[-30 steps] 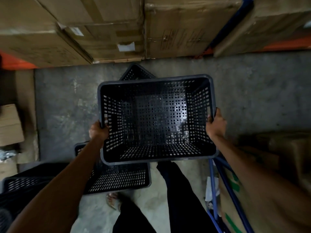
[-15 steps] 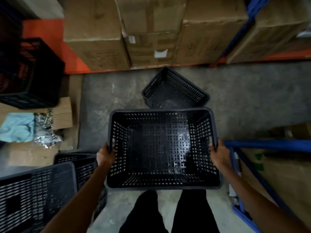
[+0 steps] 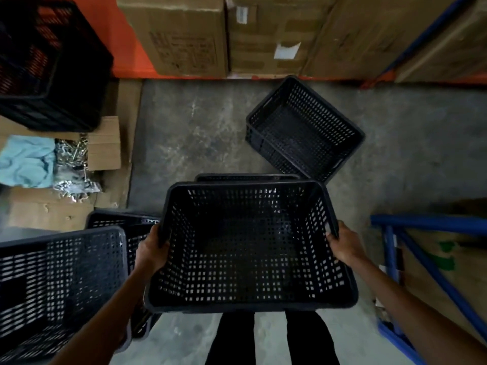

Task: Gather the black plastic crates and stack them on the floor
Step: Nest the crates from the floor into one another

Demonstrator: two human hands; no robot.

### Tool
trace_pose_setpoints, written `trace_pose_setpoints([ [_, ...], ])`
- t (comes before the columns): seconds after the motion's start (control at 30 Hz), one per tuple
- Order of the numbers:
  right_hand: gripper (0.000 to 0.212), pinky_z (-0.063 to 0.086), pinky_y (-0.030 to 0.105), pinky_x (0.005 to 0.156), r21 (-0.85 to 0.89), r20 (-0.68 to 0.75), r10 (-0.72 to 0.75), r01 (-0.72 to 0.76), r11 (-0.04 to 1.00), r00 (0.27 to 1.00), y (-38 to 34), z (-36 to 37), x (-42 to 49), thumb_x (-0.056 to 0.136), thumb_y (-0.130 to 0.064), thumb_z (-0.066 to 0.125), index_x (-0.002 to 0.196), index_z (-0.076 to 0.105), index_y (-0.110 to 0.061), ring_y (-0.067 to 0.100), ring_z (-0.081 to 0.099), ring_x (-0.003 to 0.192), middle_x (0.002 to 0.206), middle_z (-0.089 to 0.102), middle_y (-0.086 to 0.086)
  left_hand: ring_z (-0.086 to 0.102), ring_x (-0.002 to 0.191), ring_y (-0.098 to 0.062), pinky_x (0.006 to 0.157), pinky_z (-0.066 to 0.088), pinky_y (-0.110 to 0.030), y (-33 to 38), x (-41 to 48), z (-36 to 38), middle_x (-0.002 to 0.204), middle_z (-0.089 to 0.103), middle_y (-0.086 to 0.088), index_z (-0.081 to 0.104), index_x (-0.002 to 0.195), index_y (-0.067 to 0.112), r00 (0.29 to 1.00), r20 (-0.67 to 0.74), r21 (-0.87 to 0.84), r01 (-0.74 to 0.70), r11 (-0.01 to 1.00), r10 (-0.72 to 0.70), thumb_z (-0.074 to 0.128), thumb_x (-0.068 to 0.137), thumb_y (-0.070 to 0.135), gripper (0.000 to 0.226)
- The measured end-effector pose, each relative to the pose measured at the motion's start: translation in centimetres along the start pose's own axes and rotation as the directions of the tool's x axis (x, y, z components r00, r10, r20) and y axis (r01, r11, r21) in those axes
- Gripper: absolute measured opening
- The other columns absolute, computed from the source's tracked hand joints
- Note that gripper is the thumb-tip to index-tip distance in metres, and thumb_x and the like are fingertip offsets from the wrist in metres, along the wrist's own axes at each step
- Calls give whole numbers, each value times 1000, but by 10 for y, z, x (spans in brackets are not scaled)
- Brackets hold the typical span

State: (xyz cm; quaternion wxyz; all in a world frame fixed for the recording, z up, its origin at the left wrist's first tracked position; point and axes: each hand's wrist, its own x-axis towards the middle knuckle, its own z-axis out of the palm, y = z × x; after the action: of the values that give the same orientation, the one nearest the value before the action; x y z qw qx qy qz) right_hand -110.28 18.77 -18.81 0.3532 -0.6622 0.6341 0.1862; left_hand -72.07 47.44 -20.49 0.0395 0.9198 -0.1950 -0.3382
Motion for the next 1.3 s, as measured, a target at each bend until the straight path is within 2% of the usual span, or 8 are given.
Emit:
trace_pose_setpoints([
  [0.2, 34, 54, 39, 74, 41, -67, 34, -31, 999, 997, 8, 30, 52, 99, -21, 48, 129, 45, -7, 40, 67, 92, 109, 67, 25, 66, 85, -49, 64, 49, -44, 11, 50, 34, 98, 70, -29, 43, 131, 16, 993, -80, -17, -87, 996, 85, 54, 90, 19, 43],
  [0.33, 37, 52, 40, 74, 91, -111, 39, -29, 995, 993, 13, 54, 80, 100, -25, 47, 133, 41, -10, 42, 66, 95, 115, 65, 22, 65, 88, -51, 66, 49, -44, 14, 79, 48, 104, 68, -29, 35, 140, 18, 980, -143, -32, -144, 989, 138, 54, 91, 19, 52],
  [0.5, 19, 45, 34, 56, 72, -210, 22, -7, 997, 978, 18, 69, 94, 99, -22, 45, 113, 39, -12, 26, 54, 59, 90, 65, 21, 65, 94, -49, 70, 50, -44, 19, 88, 54, 109, 67, -25, 34, 139, 24, 983, -142, -82, -124, 989, 112, 55, 90, 16, 54],
  [0.63, 19, 42, 31, 61, 118, -185, 16, 6, 993, 983, 23, 70, 91, 99, -25, 47, 114, 42, -14, 27, 56, 67, 99, 67, 18, 65, 89, -49, 65, 47, -41, 18, 80, 54, 104, 68, -26, 36, 134, 16, 990, -88, -90, -121, 989, 113, 52, 91, 13, 46],
  [0.8, 26, 43, 30, 68, 171, -199, -5, 39, 985, 980, 18, 67, 94, 99, -27, 49, 124, 45, -19, 39, 67, 95, 113, 68, 15, 66, 82, -41, 61, 44, -35, 20, 85, 50, 92, 64, -13, 38, 128, 14, 984, -87, -134, -166, 977, 155, 57, 89, 12, 43],
  [0.93, 28, 42, 28, 70, 198, -208, -26, 68, 978, 978, 16, 63, 98, 99, -25, 50, 126, 44, -20, 37, 67, 96, 115, 68, 14, 60, 76, -33, 63, 45, -37, 28, 88, 49, 95, 65, -17, 40, 124, 17, 984, -145, -154, -122, 981, 100, 57, 89, 15, 39],
  [1.17, 25, 43, 28, 74, 243, -200, -35, 84, 966, 979, 15, 67, 97, 99, -26, 49, 123, 46, -21, 34, 67, 99, 115, 68, 11, 66, 91, -42, 69, 48, -41, 15, 82, 47, 103, 69, -16, 41, 127, 19, 972, -170, -160, -192, 968, 164, 61, 90, 17, 43],
  [1.3, 24, 43, 28, 71, 245, -189, -67, 113, 963, 980, 0, 74, 99, 99, -26, 49, 123, 46, -22, 30, 66, 90, 110, 69, 9, 67, 92, -38, 73, 51, -41, 1, 85, 41, 103, 68, -12, 40, 126, 27, 984, -149, -197, -121, 973, 92, 62, 89, 21, 44],
])
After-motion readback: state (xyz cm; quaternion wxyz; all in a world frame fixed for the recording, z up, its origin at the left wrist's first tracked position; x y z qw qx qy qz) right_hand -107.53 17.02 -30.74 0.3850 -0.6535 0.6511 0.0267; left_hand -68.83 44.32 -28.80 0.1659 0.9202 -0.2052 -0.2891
